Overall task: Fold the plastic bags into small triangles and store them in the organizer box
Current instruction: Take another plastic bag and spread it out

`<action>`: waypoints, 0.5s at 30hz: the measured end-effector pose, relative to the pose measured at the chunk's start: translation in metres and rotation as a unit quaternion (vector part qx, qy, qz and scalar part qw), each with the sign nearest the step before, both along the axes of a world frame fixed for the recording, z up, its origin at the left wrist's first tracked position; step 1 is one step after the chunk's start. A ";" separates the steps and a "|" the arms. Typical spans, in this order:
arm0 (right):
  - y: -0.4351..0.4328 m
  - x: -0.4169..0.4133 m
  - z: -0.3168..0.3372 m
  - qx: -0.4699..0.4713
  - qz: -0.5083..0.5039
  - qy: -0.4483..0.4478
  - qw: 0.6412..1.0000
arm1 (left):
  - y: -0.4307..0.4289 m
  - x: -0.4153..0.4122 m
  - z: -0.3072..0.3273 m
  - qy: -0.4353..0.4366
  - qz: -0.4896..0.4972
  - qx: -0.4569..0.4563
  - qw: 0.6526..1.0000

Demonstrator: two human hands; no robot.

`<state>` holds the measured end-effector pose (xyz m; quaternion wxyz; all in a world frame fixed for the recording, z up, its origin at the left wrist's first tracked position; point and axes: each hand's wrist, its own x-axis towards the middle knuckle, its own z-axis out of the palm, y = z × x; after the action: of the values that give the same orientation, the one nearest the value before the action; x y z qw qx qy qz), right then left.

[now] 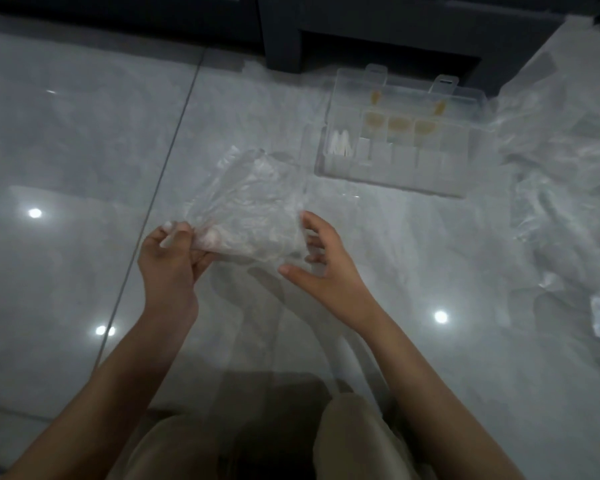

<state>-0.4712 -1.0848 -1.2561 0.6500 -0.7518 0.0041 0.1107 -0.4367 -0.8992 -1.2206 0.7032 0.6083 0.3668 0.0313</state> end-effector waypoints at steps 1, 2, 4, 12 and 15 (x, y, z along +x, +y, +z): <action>0.001 0.003 -0.002 -0.007 0.001 -0.029 1.000 | 0.000 -0.001 -0.001 0.006 -0.007 0.002 1.000; 0.002 0.006 -0.004 -0.019 0.004 -0.062 0.998 | 0.000 -0.003 -0.002 0.012 -0.015 0.000 1.000; 0.001 0.012 -0.007 -0.033 0.010 -0.105 0.994 | 0.000 -0.005 -0.002 0.023 -0.028 -0.018 0.999; -0.021 0.018 -0.004 -0.039 0.026 -0.097 0.994 | 0.007 0.003 0.001 0.008 -0.013 -0.107 0.994; -0.037 0.017 0.001 -0.047 0.045 -0.070 0.995 | 0.008 0.006 0.003 -0.003 -0.012 -0.107 0.994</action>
<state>-0.4547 -1.1219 -1.2551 0.6074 -0.7865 -0.0699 0.0869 -0.4308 -0.8909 -1.2179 0.7656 0.5336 0.3590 -0.0148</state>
